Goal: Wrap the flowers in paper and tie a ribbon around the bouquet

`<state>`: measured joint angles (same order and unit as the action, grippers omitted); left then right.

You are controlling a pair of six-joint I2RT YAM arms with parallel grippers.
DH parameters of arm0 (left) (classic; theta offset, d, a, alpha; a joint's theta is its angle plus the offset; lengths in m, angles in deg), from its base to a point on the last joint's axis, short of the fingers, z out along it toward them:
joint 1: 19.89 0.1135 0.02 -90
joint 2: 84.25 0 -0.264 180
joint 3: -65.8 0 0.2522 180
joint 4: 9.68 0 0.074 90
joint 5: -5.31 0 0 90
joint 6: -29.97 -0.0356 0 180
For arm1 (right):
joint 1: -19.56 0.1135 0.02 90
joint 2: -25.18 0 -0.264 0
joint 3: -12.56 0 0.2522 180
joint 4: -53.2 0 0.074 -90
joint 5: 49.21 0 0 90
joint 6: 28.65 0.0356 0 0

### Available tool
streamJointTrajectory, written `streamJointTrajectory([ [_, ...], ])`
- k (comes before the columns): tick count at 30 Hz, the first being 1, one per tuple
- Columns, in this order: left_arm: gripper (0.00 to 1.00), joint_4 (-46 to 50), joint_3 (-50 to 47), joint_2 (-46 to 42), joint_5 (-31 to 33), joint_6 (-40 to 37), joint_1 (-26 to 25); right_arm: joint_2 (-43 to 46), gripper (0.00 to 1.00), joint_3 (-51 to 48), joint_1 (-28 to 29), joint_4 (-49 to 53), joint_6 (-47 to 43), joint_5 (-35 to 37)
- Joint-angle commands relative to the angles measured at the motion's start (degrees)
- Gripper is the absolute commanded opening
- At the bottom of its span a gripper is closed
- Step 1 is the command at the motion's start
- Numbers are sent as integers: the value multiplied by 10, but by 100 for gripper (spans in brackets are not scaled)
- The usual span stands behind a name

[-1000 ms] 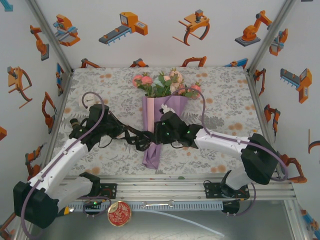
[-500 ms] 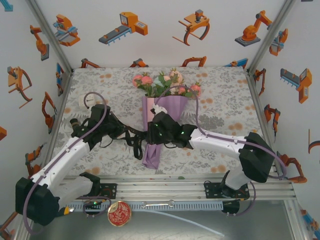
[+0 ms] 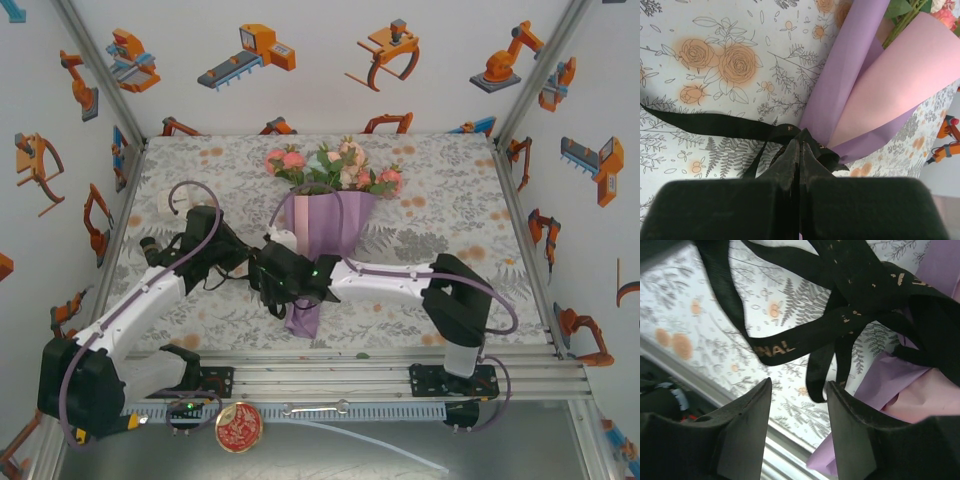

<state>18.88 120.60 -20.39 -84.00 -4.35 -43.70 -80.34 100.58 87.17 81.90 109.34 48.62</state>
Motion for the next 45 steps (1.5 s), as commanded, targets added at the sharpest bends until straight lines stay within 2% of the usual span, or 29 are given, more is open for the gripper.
streamJointTrajectory([
  [1, 0, -15, -13, 5, 0, -13, 7, -22, 51, 31, 7, 72, -11, 31],
  [10, 0, -34, -33, -3, -22, -17, 22, -54, 53, 15, 27, 63, -11, 2],
  [13, 0, -35, -33, -2, -24, -19, 23, -62, 43, 9, 30, 48, -16, -20],
  [21, 0, -34, -34, 4, -24, -24, 33, -73, 42, 9, 30, 63, -20, -21],
  [24, 0, -34, -37, 4, -34, -22, 37, -67, 17, -2, 30, 56, -18, -10],
  [27, 0, -34, -41, -2, -37, -23, 39, -43, 0, -17, 30, 33, -19, -8],
  [31, 0, -35, -42, -5, -42, -29, 41, 0, 0, -27, 30, 34, -34, 15],
  [34, 0, -36, -42, -9, -60, -64, 42, 45, 0, -34, 30, 52, -68, 31],
  [38, 0, 6, -45, -20, -55, -109, 40, 110, 0, -50, 19, 79, -114, 71],
  [40, 2, 22, -56, -34, -55, -117, 40, 129, 0, -59, 0, 81, -129, 67],
  [45, 23, 29, -115, -77, -65, -91, 29, 153, 0, -79, -28, 91, -166, 16],
])
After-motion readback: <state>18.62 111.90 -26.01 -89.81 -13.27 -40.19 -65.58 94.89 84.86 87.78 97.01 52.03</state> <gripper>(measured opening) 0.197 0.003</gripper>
